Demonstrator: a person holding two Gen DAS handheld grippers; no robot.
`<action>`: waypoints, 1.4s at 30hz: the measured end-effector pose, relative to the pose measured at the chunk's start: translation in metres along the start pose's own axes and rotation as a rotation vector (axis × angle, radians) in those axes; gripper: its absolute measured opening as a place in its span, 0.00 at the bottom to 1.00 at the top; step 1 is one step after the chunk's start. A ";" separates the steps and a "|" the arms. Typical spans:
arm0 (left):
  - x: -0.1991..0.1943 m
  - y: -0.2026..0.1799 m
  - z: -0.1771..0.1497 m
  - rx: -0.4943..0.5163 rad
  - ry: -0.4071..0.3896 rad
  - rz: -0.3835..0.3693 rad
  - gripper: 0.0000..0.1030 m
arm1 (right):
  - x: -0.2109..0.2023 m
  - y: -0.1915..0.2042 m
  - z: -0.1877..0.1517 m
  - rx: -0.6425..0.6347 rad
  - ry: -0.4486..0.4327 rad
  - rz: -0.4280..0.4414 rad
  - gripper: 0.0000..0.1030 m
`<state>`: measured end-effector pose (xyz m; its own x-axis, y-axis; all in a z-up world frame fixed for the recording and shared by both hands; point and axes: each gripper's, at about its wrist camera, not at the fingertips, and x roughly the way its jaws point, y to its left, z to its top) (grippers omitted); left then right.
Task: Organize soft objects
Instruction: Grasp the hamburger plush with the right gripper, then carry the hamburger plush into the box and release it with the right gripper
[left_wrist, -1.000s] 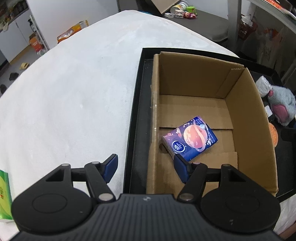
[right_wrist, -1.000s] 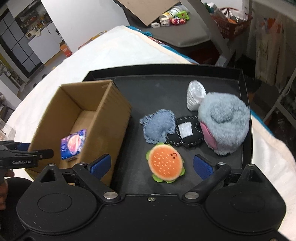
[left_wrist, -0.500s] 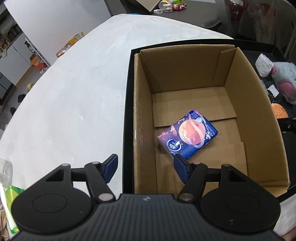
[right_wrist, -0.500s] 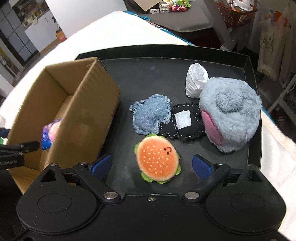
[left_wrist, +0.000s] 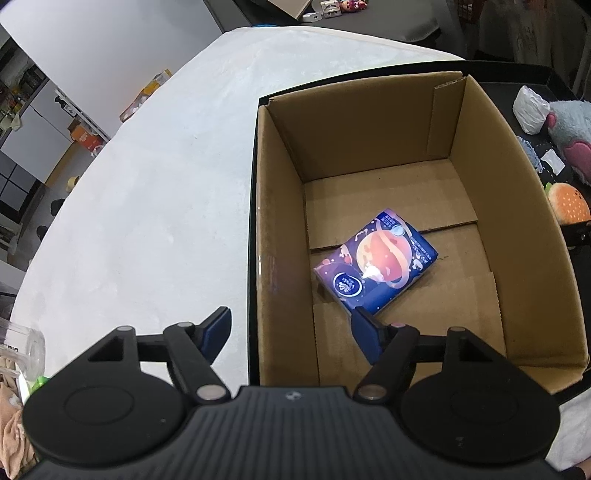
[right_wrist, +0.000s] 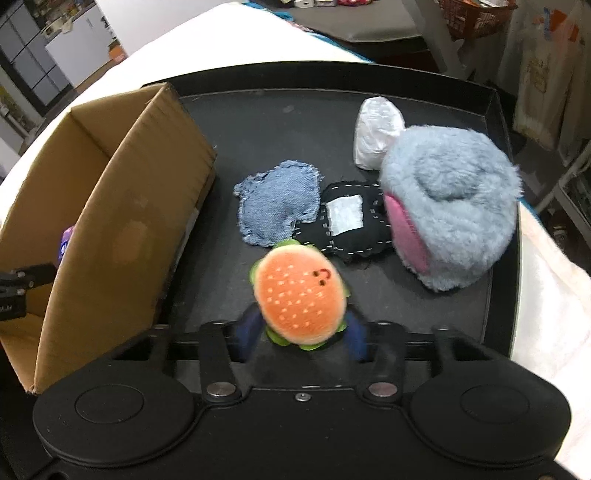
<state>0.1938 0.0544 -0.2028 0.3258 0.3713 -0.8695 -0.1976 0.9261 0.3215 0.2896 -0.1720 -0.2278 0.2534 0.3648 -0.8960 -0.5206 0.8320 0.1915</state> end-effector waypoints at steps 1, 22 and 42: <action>0.000 0.000 0.000 0.000 0.001 0.000 0.68 | -0.001 -0.002 -0.002 0.009 -0.001 0.007 0.42; 0.001 0.011 -0.003 -0.051 -0.002 -0.027 0.69 | -0.016 0.010 -0.003 0.005 -0.007 -0.038 0.38; 0.000 0.022 -0.007 -0.078 -0.009 -0.083 0.69 | -0.068 0.029 0.015 -0.054 -0.089 -0.063 0.38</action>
<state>0.1827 0.0742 -0.1985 0.3523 0.2943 -0.8884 -0.2409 0.9458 0.2178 0.2696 -0.1658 -0.1556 0.3577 0.3499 -0.8658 -0.5435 0.8319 0.1116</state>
